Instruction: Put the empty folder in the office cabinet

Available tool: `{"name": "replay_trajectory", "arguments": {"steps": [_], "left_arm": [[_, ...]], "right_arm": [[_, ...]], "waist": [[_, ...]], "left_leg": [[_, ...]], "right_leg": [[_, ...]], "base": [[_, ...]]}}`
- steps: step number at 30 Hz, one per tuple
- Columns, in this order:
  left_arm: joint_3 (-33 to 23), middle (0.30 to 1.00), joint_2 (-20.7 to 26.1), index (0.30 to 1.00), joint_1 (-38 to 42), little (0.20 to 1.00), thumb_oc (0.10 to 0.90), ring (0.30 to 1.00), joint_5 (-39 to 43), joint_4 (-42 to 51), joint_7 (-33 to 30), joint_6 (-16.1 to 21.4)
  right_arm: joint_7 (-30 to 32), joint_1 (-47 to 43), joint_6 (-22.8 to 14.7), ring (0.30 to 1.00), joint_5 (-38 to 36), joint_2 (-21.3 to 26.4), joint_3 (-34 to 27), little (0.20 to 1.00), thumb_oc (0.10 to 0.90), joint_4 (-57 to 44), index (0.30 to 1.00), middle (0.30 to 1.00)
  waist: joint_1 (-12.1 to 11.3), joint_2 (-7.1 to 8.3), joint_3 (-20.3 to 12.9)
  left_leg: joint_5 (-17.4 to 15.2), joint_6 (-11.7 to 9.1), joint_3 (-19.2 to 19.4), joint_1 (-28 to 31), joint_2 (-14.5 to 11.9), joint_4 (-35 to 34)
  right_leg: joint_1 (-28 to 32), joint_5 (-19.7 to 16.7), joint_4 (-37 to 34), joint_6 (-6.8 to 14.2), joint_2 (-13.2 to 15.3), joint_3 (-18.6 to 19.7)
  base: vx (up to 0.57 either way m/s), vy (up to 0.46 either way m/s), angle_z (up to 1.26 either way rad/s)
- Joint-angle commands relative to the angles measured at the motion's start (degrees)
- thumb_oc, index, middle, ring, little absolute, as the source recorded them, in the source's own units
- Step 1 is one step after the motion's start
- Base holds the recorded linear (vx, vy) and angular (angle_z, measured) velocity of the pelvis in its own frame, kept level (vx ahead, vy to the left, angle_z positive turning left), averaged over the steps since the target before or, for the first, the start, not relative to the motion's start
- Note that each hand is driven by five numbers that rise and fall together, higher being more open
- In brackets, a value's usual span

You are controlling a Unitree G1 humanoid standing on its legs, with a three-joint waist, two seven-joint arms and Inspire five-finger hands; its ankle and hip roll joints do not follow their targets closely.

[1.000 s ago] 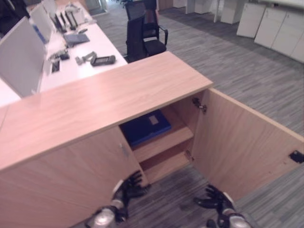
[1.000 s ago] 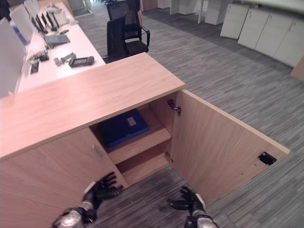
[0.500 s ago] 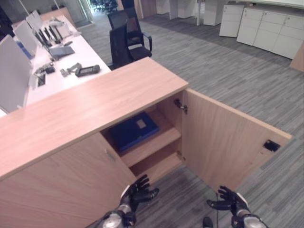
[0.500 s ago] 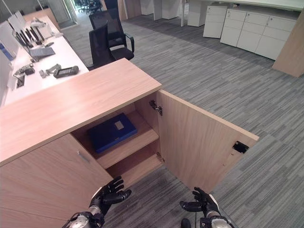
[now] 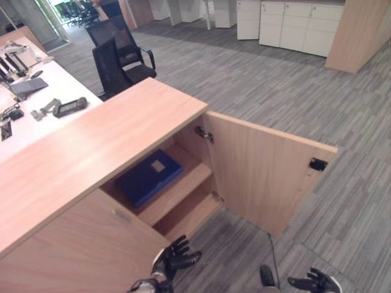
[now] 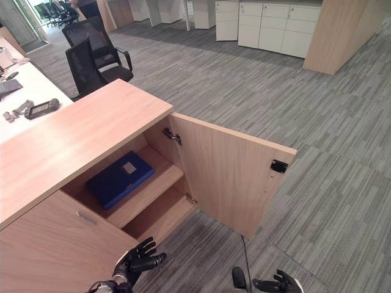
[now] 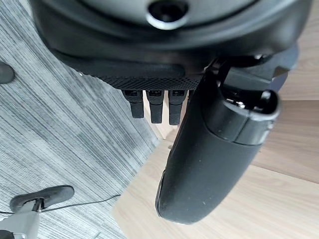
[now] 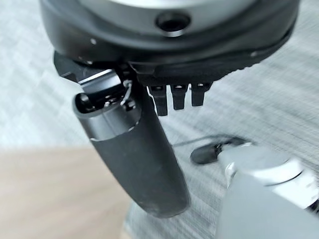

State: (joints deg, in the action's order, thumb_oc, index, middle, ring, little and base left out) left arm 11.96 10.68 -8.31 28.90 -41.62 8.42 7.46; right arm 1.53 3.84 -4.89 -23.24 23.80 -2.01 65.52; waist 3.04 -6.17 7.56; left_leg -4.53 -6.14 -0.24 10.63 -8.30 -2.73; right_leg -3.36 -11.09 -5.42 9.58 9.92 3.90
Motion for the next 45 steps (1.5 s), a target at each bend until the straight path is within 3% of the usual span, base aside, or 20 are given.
{"name": "replay_trajectory", "arguments": {"steps": [1,9,18,27,38,45], "left_arm": [[-1.48,0.9,4.87,0.9,2.69,0.9,0.8,0.9,0.76,2.06,2.0,3.8],[-0.34,0.9,5.84,0.9,3.05,0.9,0.8,0.9,-0.08,1.89,2.68,4.01],[1.44,0.9,6.44,0.9,3.02,0.9,0.8,0.9,-1.02,1.34,3.29,3.89],[2.39,0.9,6.49,0.9,1.84,0.9,0.8,0.9,-1.67,0.43,3.25,3.54],[1.47,0.9,6.19,0.9,0.44,0.9,0.8,0.9,-2.32,-0.47,2.64,3.22],[1.49,0.9,6.37,0.9,0.4,0.9,0.8,0.9,-2.93,-0.17,2.65,3.21]], "right_arm": [[0.39,-6.11,-3.55,0.9,-4.92,5.27,-4.68,0.9,0.8,1.13,0.9,0.9],[1.31,-10.39,-4.42,0.9,-6.74,12.74,-8.13,0.9,0.8,-0.83,0.9,0.9],[1.64,-17.04,-5.09,0.9,-6.87,16.9,-6.01,0.9,0.8,-5.48,0.9,0.9],[0.05,-23.23,-5.2,0.9,-6.54,13.32,1.99,0.9,0.8,-12.49,0.9,0.9],[-1.54,-23.32,-5.15,0.9,-5.26,5.62,8.2,0.9,0.8,-20.79,0.9,0.9],[-2.48,-23.38,-5.0,0.9,-4.18,3.71,10.95,0.9,0.8,-24.32,0.9,0.9]], "waist": [[0.17,2.46,-2.33],[0.37,2.88,-3.16],[-0.55,3.62,-3.67],[-2.65,4.31,-4.39],[-4.33,4.57,-4.52],[-5.2,4.61,-4.66]], "left_leg": [[4.31,0.03,4.0,-3.47,2.61,-0.01],[3.72,0.26,4.57,-2.35,2.68,-0.99],[3.4,0.36,3.53,-2.2,2.77,-0.89],[3.48,0.35,2.39,-2.04,2.64,-1.1],[3.79,0.27,0.9,-2.3,2.44,-1.06],[3.99,0.2,-0.09,-2.58,2.56,-1.03]], "right_leg": [[9.37,12.36,1.56,-1.99,-4.3,-4.58],[9.85,12.49,1.54,-1.43,-4.02,-5.2],[10.48,12.67,1.66,-1.04,-3.47,-5.55],[11.24,12.78,1.63,-1.16,-3.32,-6.66],[11.89,13.11,1.73,-1.51,-3.26,-8.32],[12.38,13.34,1.6,-1.56,-3.12,-9.33]], "base": [[-0.01,0.023,-0.05],[0.0,0.018,-0.01],[0.0,0.006,0.01],[0.01,0.008,0.03],[0.0,0.003,0.06],[0.01,-0.002,0.06]]}}
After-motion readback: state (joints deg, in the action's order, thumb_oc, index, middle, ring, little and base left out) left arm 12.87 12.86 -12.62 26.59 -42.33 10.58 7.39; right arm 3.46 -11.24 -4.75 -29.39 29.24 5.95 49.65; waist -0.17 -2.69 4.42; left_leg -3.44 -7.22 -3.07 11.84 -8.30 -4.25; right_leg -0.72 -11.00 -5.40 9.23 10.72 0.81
